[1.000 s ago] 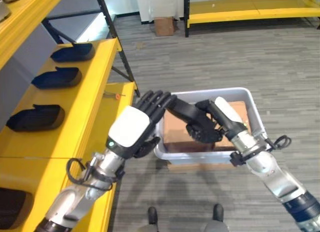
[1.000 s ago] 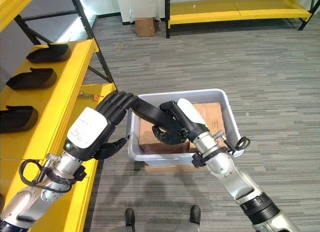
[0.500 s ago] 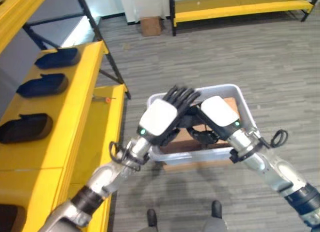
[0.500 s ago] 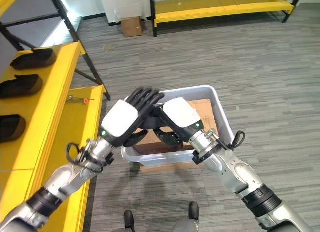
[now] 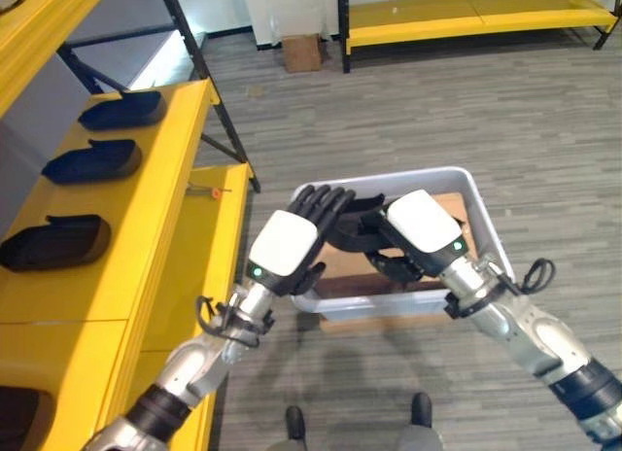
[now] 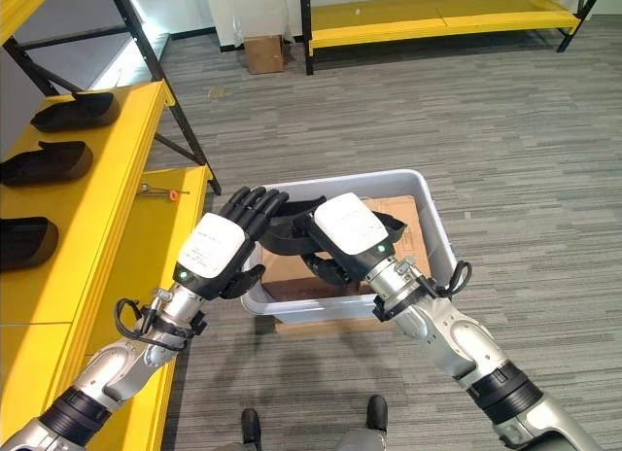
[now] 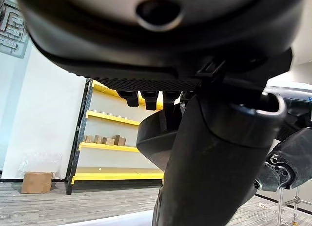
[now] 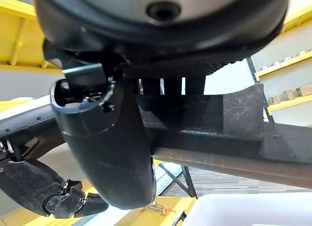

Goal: Move parts from the plastic box to the shelf.

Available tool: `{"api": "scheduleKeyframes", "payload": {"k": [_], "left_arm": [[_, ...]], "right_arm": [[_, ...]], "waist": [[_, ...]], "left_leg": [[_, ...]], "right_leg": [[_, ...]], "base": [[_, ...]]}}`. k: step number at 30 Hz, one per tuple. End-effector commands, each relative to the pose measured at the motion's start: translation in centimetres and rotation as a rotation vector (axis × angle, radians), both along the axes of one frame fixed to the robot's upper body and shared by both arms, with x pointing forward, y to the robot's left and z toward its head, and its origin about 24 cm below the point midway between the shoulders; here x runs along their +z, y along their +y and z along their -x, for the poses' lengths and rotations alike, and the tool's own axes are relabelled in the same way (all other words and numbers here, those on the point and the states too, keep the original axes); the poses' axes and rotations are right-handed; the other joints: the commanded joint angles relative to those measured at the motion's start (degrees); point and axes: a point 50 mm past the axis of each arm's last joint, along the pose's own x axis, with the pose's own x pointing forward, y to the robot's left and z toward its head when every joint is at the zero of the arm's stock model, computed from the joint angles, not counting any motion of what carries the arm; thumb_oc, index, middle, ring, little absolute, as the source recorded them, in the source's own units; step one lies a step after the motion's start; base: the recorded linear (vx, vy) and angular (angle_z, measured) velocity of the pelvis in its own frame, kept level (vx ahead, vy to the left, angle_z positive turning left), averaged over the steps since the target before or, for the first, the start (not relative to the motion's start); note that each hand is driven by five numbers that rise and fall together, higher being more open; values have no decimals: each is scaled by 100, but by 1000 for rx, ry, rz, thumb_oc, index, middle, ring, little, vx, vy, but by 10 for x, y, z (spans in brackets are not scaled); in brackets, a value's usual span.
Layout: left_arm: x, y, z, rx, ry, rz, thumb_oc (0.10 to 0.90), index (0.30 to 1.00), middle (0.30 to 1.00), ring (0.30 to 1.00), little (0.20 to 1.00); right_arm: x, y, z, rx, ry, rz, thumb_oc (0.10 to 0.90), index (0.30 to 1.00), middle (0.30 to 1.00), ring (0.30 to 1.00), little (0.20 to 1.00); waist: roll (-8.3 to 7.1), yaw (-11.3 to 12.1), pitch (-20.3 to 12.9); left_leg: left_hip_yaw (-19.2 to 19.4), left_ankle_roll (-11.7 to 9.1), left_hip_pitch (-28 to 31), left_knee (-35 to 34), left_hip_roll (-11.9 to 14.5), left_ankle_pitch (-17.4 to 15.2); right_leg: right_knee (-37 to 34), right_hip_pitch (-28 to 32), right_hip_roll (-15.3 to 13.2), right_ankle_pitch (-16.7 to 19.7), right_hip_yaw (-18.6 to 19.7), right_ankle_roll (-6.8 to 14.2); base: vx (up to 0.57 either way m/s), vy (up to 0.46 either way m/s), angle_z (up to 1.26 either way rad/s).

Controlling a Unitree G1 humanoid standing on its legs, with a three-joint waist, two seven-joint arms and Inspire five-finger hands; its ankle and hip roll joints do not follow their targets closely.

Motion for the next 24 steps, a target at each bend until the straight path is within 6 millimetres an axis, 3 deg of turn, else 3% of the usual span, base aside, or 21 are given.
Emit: {"api": "scheduleKeyframes", "payload": {"k": [1, 16, 17, 18, 19, 24], "left_arm": [[34, 2, -6, -15, -181, 7, 900, 1000, 1000, 1000, 1000], [42, -6, -15, -49, -211, -62, 900, 1000, 1000, 1000, 1000], [43, -7, -17, -52, -215, -70, 578, 550, 550, 550, 550], [44, -8, -18, -53, -218, -75, 420, 327, 327, 327, 327], [44, -9, -19, -56, -219, -79, 400, 300, 300, 300, 300], [44, -16, -21, -75, -215, -84, 400, 300, 300, 300, 300]], "right_arm": [[69, 30, 11, 201, -323, -213, 400, 300, 300, 300, 300], [78, 47, 16, 313, -271, -308, 400, 300, 300, 300, 300], [78, 48, 17, 323, -269, -318, 400, 300, 300, 300, 300], [79, 50, 17, 329, -269, -326, 400, 300, 300, 300, 300], [79, 50, 17, 333, -268, -327, 400, 300, 300, 300, 300], [80, 54, 18, 352, -265, -353, 400, 300, 300, 300, 300]], "waist": [[-292, 9, -408], [-301, -34, -407], [-309, -42, -392], [-309, -50, -396], [-310, -49, -395], [-314, -77, -400]], "left_leg": [[186, -149, 491, -38, 274, -447], [198, -159, 480, -39, 295, -486], [204, -155, 460, -40, 292, -439], [203, -151, 454, -40, 290, -437], [206, -150, 452, -40, 287, -437], [228, -147, 470, -40, 290, -444]], "right_leg": [[696, -397, -126, -328, 380, 79], [691, -435, -89, -375, 432, 85], [696, -457, -91, -332, 430, 72], [696, -468, -93, -326, 441, 70], [696, -472, -94, -326, 445, 70], [680, -486, -90, -316, 477, 73]], "base": [[0, 0, 0], [2, 0, 0], [0, 0, 0], [0, 0, 0], [0, 0, 0], [0, 0, 0]]}}
